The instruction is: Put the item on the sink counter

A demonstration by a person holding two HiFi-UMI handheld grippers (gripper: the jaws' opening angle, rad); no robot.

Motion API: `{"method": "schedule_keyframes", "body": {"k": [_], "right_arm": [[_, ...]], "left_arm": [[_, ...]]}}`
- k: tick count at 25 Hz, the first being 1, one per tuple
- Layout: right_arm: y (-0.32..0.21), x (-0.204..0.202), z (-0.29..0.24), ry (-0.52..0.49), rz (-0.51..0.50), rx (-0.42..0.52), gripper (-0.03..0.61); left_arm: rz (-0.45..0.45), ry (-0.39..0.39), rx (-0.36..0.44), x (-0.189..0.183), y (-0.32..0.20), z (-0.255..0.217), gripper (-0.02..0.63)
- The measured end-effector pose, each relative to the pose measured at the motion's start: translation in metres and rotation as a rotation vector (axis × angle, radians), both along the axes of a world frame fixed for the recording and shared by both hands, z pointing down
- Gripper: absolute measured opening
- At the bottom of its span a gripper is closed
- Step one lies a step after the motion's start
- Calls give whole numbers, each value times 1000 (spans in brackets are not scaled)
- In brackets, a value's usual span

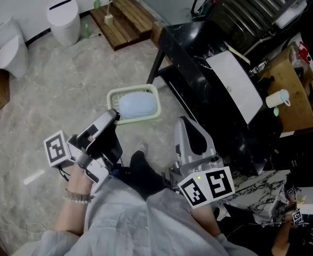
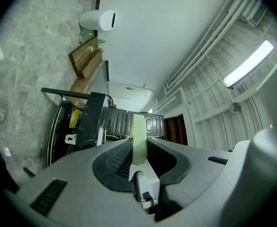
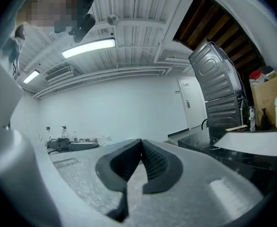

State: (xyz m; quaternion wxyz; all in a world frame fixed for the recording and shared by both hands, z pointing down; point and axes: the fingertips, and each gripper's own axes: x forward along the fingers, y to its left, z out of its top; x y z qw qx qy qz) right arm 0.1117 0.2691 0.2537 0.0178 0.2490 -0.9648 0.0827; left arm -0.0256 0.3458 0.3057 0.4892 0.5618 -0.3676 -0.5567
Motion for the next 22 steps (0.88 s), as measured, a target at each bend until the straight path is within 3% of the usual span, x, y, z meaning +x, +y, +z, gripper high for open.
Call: {"method": "schedule_keyframes", "body": {"k": [22], "right_arm": [[-154, -66, 6, -16, -119, -16, -3]], "left_arm": [[-98, -25, 4, -49, -137, -5, 89]]}}
